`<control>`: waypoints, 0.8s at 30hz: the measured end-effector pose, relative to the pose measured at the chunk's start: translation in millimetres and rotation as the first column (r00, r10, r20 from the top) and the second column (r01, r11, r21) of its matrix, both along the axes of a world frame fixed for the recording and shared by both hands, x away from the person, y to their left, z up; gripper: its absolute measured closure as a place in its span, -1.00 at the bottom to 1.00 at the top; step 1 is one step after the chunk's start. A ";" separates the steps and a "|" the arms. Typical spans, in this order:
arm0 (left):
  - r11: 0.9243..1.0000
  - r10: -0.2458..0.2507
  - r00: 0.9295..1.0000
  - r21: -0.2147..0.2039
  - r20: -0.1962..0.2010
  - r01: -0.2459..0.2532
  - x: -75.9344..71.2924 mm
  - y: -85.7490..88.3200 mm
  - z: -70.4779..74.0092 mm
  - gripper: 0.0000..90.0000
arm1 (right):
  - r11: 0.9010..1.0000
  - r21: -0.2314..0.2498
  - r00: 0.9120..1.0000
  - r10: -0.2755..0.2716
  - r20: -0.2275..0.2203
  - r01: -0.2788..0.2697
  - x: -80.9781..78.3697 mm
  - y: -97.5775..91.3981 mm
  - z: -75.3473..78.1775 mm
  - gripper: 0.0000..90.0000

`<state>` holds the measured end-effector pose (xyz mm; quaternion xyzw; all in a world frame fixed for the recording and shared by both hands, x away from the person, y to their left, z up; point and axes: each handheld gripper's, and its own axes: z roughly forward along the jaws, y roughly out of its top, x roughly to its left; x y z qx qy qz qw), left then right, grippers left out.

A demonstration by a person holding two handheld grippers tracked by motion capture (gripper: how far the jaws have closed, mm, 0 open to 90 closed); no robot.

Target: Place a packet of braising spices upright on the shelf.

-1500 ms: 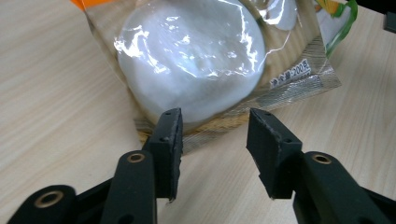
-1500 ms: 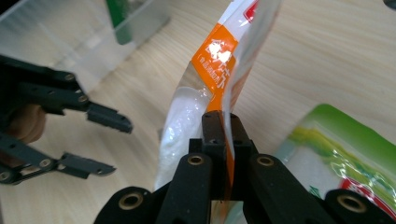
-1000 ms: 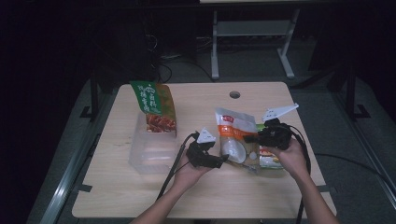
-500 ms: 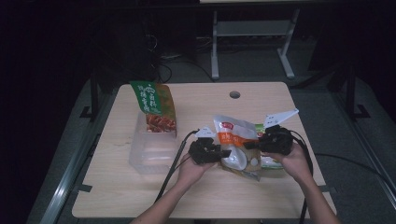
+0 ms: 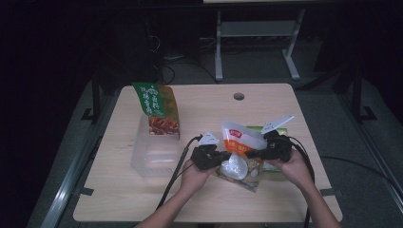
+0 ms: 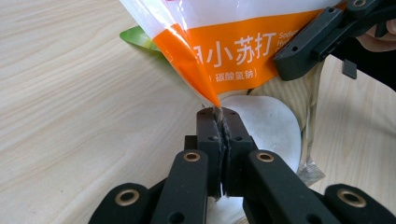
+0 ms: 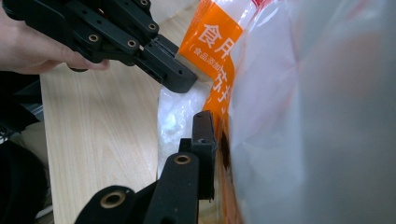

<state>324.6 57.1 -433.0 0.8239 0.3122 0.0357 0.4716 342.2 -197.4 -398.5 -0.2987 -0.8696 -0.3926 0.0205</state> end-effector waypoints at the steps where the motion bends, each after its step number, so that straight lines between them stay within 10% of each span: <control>1: 1.000 -0.001 1.000 0.004 0.002 0.001 -0.2 0.6 0.0 0.96 | 1.000 0.000 1.000 -0.002 -0.010 0.002 0.6 0.7 -1.1 0.83; 7: 1.000 0.009 1.000 -0.002 0.011 -0.009 -5.4 3.9 0.9 0.90 | 1.000 -0.009 1.000 0.004 -0.021 -0.004 0.4 3.1 0.3 0.99; 11: 0.998 0.026 0.996 0.055 0.088 -0.031 -16.9 6.2 10.4 0.41 | 0.999 0.040 1.000 0.013 -0.012 -0.013 -4.0 1.8 7.3 1.00; 24: 0.991 -0.009 0.981 0.134 0.194 -0.017 -57.0 18.8 21.6 -0.08 | 0.999 0.046 0.995 0.013 0.097 -0.018 -19.4 6.7 36.0 1.00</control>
